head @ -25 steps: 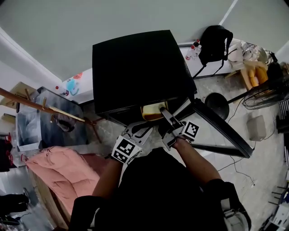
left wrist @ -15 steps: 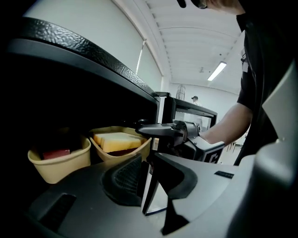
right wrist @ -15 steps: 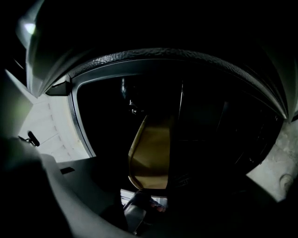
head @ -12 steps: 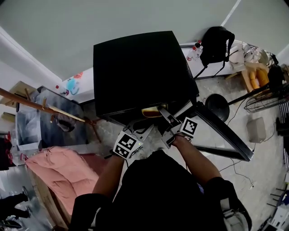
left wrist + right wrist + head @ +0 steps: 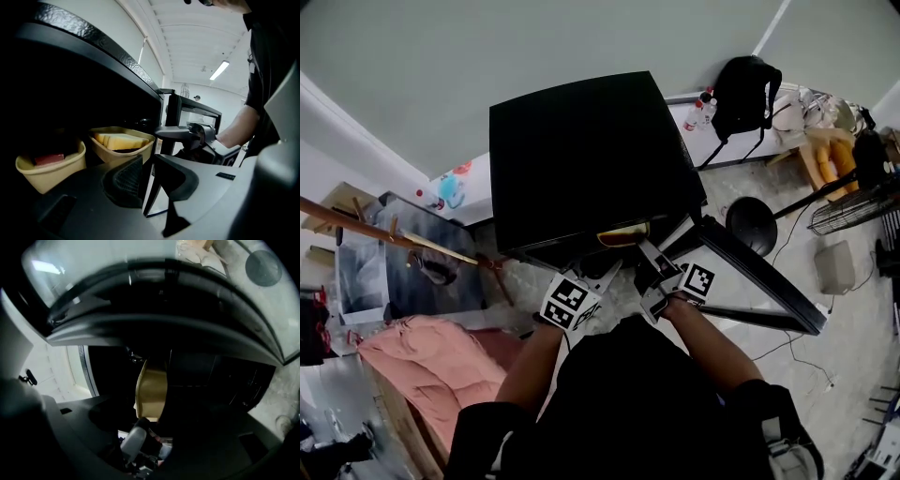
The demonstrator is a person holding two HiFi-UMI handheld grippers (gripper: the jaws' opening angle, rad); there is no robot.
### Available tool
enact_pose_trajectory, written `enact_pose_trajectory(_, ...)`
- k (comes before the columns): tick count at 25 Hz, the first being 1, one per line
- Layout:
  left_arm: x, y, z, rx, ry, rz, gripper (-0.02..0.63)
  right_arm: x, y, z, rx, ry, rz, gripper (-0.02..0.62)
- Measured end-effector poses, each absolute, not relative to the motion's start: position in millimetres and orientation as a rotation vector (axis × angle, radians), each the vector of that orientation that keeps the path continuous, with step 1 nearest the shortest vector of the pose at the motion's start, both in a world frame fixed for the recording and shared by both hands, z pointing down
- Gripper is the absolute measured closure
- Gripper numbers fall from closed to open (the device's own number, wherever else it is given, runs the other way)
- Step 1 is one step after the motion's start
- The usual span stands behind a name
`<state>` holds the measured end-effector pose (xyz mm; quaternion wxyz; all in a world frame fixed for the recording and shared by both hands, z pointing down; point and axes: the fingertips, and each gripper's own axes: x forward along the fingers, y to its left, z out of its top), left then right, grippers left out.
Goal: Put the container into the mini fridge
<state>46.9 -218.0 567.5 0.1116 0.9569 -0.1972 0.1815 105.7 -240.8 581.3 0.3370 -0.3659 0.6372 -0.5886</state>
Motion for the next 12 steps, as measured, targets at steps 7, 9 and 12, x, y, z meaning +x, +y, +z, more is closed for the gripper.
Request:
enact_pose_trajectory(7,52.6,-237.9,566.2,2.765,-0.619,0.466,0.515,124.4,-224.2,583.7,-1.007,1.651,-1.509,0.358)
enact_pose_trajectory(9,55.1,-241.9,566.9,2.771,-0.624,0.473,0.515,126.6,-220.5,579.6,-1.009,1.667,-1.500,0.367)
enact_pose_trajectory(12,61.7,-244.7,570.5,2.793,-0.604,0.506,0.515,127.2,-215.6,573.0,-0.999,1.688,-1.479,0.379)
